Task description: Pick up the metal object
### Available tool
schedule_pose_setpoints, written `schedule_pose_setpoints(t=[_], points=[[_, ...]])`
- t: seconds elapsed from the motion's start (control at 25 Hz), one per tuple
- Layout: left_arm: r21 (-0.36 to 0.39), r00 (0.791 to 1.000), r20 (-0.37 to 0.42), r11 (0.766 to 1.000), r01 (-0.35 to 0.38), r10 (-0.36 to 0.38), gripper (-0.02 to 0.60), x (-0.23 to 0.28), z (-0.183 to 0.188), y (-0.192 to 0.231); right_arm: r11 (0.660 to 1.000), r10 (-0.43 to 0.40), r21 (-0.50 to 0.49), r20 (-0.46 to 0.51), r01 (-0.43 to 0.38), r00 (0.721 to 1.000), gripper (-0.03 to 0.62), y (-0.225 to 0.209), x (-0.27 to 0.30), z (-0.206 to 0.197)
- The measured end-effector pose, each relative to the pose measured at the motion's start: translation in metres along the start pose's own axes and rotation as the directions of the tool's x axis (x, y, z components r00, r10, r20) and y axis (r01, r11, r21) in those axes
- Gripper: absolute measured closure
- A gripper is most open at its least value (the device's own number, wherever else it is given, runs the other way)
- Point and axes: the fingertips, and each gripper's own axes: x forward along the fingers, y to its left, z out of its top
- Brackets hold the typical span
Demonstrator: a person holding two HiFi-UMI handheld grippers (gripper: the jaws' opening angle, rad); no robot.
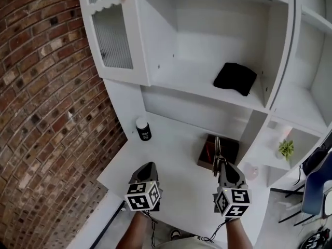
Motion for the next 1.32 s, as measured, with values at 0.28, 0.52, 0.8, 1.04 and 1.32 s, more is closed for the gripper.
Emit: schedule_pose_setpoints(t=[0.28,0.52,0.8,1.04,1.32], points=[[0.017,0.999,-0.005,0.999,0.035,-0.035,0.577,0.012,0.003,-0.020,0.999,-0.040,0.025,0.008,0.040,0.999,0.586,-0.024,-0.006,-0.002],[0.017,0.999,-0.016,0.999,0.035,-0.034,0.577,0.019,-0.001,-0.028,0.998,-0.055,0.018,0.001,0.055,0.998,0.586,-0.039,-0.006,-0.002],[0.022,0.999,-0.023,0.999,0.043,-0.042,0.577,0.026,-0.002,-0.038,0.999,-0.043,0.010,-0.004,0.043,0.999,0.586,-0.045,-0.004,-0.003],[0.026,0.999,-0.024,0.999,0.043,-0.043,0.577,0.029,-0.001,-0.041,0.999,-0.040,0.015,0.000,0.040,0.999,0.586,-0.050,-0.003,-0.002],[0.033,0.999,-0.020,0.998,0.051,-0.050,0.577,0.031,0.002,-0.046,0.999,-0.039,0.022,0.007,0.039,0.999,0.586,-0.054,-0.004,0.000]])
